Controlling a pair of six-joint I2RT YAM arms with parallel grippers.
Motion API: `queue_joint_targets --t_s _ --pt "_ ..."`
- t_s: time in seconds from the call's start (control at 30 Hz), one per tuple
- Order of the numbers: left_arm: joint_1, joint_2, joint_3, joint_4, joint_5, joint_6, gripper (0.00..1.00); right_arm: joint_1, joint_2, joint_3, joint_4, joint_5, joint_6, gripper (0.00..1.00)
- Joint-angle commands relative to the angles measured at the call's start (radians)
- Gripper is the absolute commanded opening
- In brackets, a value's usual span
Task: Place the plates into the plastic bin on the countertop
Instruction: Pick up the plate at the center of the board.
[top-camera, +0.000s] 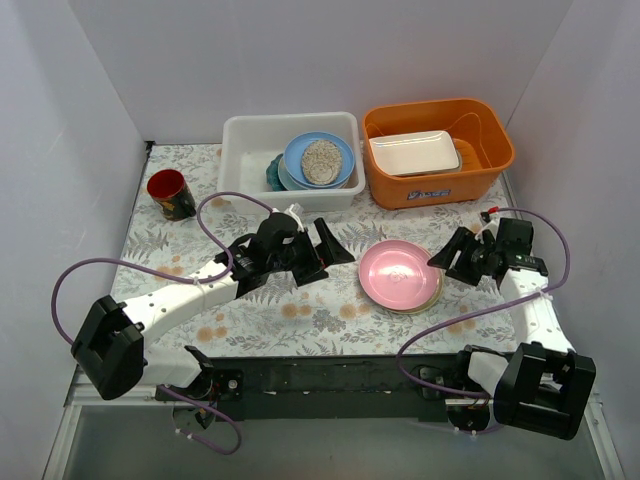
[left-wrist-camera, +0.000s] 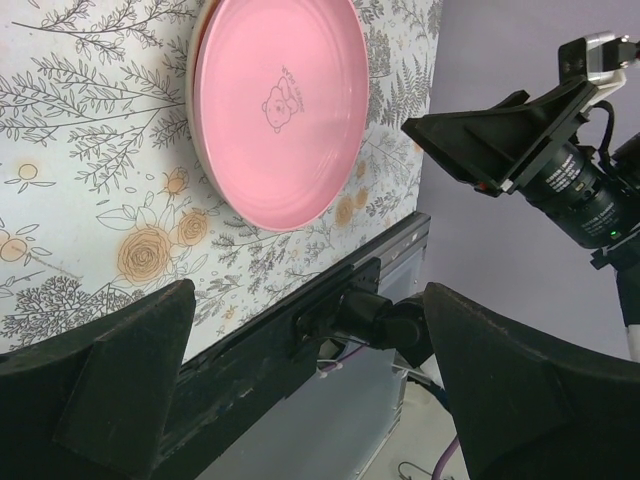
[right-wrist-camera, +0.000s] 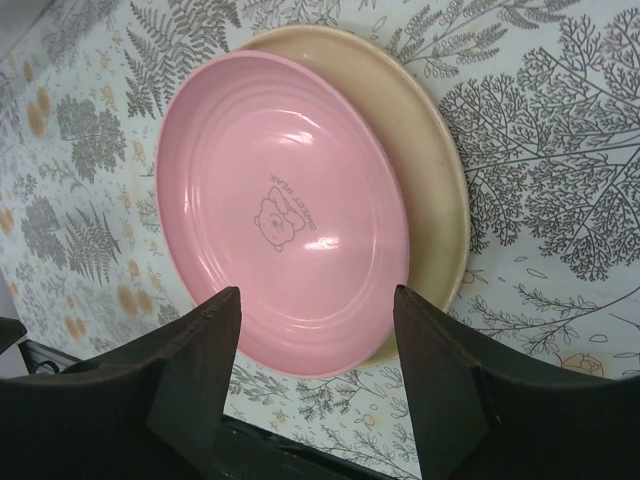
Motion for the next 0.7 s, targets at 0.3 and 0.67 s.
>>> queue_joint_targets --t_s 0.3,0.67 --pt "-0.004 0.001 0.033 0.002 -0.022 0.006 0.98 -0.019 0.042 -0.080 0.055 -0.010 -0.038 0.64" --pt "-0.004 0.004 0.033 0.007 -0.020 -0.003 0.98 -0.019 0.129 -0.146 0.129 -0.024 -0.035 0.52"
